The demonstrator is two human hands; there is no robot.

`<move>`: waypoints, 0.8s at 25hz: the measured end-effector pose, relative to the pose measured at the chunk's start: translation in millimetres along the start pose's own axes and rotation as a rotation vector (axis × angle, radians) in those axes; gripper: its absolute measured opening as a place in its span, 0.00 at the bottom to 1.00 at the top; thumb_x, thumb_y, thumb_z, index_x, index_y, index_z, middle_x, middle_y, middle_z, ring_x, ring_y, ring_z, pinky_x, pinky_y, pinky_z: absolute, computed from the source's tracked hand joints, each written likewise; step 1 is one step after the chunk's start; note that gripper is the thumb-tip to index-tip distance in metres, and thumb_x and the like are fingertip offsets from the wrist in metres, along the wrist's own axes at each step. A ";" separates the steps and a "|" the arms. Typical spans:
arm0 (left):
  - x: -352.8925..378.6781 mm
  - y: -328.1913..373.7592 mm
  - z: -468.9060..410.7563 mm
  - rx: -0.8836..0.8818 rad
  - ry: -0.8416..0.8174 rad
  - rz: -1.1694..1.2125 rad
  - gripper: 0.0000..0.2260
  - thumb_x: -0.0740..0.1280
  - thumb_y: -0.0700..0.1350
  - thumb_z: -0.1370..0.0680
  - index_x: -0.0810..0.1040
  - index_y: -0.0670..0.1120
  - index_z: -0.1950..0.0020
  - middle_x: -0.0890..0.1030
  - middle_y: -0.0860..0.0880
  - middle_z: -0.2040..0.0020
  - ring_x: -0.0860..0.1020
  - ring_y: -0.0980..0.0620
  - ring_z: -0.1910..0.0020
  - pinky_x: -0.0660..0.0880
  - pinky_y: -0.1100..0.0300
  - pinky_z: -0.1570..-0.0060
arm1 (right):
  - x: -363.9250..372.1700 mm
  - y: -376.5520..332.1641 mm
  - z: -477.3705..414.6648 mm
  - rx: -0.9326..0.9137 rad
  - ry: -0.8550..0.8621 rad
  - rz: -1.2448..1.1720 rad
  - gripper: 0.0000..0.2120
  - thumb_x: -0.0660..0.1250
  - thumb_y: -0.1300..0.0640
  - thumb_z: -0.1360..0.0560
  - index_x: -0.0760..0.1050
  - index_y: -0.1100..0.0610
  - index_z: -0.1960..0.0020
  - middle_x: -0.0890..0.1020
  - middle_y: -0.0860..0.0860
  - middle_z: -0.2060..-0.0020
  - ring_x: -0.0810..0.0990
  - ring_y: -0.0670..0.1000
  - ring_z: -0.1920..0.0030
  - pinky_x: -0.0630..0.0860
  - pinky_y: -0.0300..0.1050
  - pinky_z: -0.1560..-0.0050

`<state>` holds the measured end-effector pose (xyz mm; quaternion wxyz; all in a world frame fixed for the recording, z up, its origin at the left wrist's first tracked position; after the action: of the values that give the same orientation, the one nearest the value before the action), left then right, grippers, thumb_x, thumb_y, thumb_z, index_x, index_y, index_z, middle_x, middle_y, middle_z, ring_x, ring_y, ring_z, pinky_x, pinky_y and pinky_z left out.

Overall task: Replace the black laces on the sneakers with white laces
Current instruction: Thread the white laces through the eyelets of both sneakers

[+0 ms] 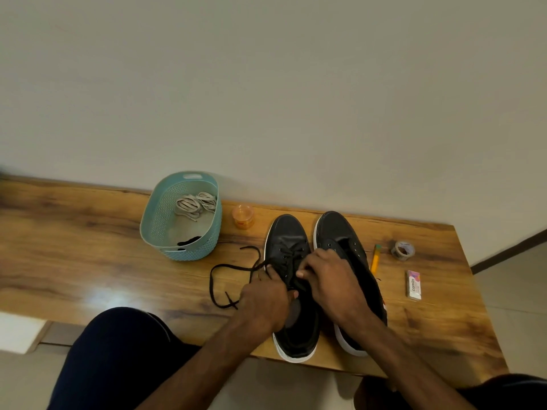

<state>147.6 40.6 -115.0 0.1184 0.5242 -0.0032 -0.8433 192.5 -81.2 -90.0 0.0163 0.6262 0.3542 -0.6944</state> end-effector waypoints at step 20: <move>2.4 9.2 6.8 -0.058 -0.063 -0.112 0.37 0.55 0.57 0.17 0.44 0.31 0.23 0.68 0.38 0.28 0.72 0.45 0.33 0.73 0.52 0.41 | -22.7 6.9 -4.7 0.074 0.051 0.116 0.07 0.65 0.59 0.22 0.76 0.47 0.49 0.79 0.44 0.49 0.72 0.48 0.44 0.68 0.49 0.40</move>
<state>142.4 30.4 -112.9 0.0860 0.4933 0.0466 -0.8643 204.6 -93.5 -73.1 0.0243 0.6632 0.2919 -0.6887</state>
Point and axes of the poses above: each hand's wrist, its own z-axis away from the middle knuckle, its own x-axis out of the palm, y = z × x, the point moved 5 cm from there along -z, towards the middle knuckle
